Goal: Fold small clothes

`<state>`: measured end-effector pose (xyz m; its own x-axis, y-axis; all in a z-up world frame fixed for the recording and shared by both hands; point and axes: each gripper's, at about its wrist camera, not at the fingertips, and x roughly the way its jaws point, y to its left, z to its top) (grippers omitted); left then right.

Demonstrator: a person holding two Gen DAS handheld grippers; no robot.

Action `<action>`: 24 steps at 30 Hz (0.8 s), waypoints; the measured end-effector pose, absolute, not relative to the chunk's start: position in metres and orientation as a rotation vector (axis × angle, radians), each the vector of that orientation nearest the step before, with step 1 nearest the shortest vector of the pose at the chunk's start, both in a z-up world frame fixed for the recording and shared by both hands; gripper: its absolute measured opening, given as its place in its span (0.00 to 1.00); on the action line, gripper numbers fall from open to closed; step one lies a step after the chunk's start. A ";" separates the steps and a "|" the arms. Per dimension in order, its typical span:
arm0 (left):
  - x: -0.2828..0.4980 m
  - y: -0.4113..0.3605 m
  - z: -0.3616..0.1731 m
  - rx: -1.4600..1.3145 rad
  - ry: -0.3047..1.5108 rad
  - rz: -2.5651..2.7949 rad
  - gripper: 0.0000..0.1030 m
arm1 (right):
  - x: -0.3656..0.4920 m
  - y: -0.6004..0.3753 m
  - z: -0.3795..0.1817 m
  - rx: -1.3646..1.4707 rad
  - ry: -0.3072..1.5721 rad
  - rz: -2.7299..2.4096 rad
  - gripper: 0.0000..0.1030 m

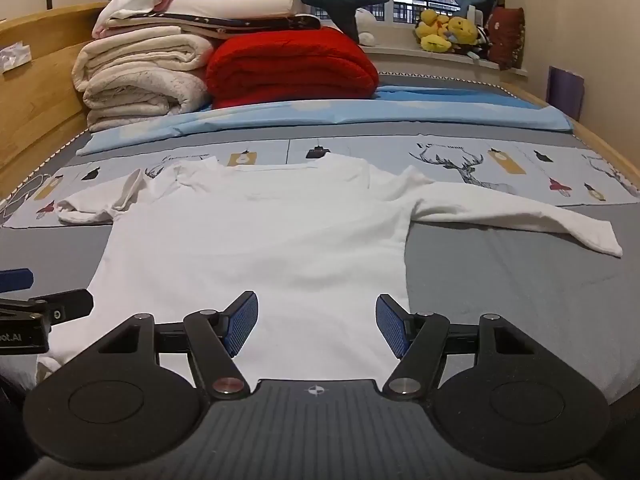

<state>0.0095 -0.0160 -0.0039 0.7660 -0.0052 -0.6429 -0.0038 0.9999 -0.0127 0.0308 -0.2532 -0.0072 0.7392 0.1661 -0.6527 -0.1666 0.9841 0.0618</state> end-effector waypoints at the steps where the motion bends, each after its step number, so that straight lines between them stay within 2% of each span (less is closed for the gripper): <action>1: 0.011 -0.016 -0.004 -0.011 0.700 0.003 1.00 | 0.031 -0.252 -0.007 -0.005 0.715 0.184 0.65; 24: 0.014 -0.008 -0.008 -0.046 0.736 0.016 1.00 | 0.033 -0.245 -0.010 -0.034 0.736 0.189 0.65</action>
